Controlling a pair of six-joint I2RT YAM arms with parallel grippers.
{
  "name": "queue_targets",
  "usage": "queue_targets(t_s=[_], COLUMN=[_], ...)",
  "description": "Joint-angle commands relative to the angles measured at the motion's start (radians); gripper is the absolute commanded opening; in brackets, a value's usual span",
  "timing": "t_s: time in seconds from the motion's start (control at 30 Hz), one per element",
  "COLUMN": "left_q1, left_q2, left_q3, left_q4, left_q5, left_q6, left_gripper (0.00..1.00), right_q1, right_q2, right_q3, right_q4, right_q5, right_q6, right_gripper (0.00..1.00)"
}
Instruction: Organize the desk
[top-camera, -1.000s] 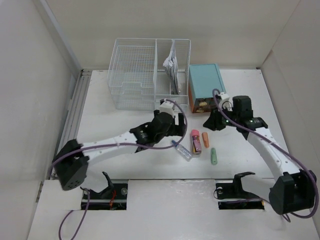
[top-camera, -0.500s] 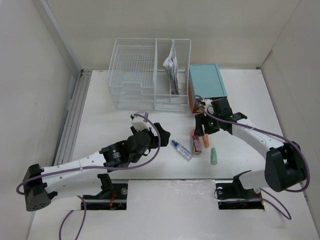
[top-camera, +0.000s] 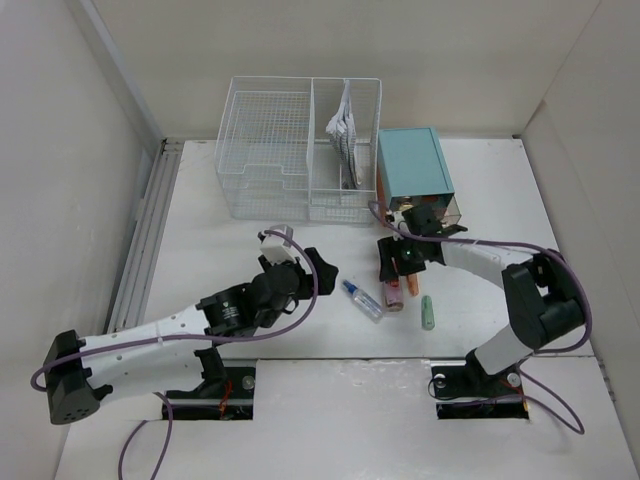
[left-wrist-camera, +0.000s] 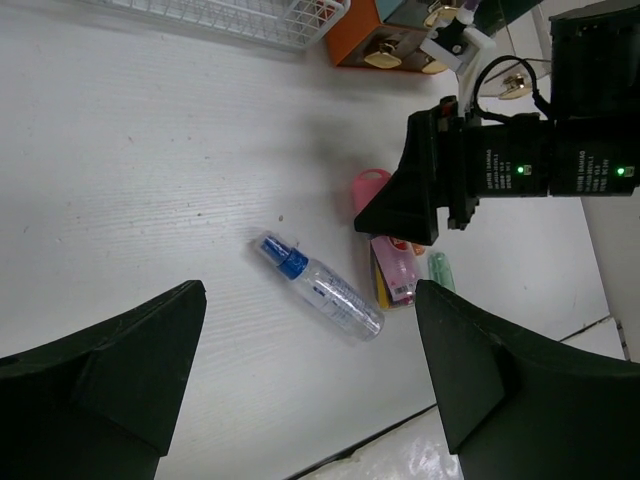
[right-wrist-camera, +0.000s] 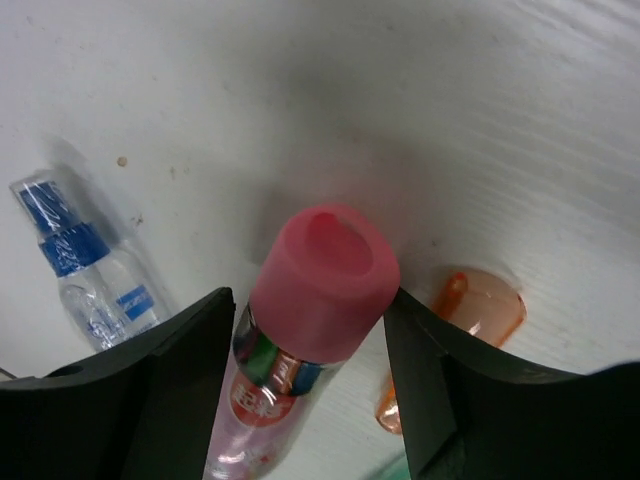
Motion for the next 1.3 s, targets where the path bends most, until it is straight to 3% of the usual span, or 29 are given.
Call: queue_targets(t_s=[0.0, 0.1, 0.2, 0.37, 0.47, 0.7, 0.83, 1.03, 1.27], left_q1=[-0.007, -0.007, -0.007, -0.007, -0.007, -0.007, -0.007, -0.016, -0.048], left_q2=[-0.04, -0.058, -0.078, -0.078, -0.064, 0.006, 0.051, 0.209, 0.428], left_q3=[-0.01, -0.021, -0.03, -0.03, -0.03, -0.03, -0.063, -0.009, 0.088], left_q4=[0.025, 0.025, 0.025, 0.025, 0.057, 0.24, 0.471, 0.619, 0.705], left_q5=[-0.001, -0.001, -0.011, -0.011, 0.026, 0.185, 0.308, 0.414, 0.45], left_q6=[0.004, 0.004, 0.004, 0.015, 0.035, 0.139, 0.2, 0.222, 0.232], left_gripper=[0.83, 0.83, 0.83, 0.83, 0.83, 0.83, 0.83, 0.8, 0.8], right_q1=[0.053, 0.087, 0.087, 0.087, 0.087, -0.008, -0.123, -0.311, -0.379], right_q2=[0.021, 0.042, 0.042, 0.03, -0.014, -0.117, -0.176, -0.228, -0.128], right_q3=[0.027, 0.037, 0.037, 0.046, 0.073, 0.283, 0.371, 0.382, 0.412], right_q4=[0.041, 0.041, 0.041, 0.02, -0.005, -0.105, -0.123, -0.007, 0.107], right_q5=[0.003, 0.003, 0.025, 0.026, 0.012, -0.17, -0.252, -0.307, -0.419], right_q6=[0.013, 0.013, 0.013, -0.008, -0.021, -0.148, -0.24, -0.335, -0.384], right_gripper=[0.66, 0.65, 0.51, 0.1, 0.0, 0.0, 0.0, 0.0, 0.0])
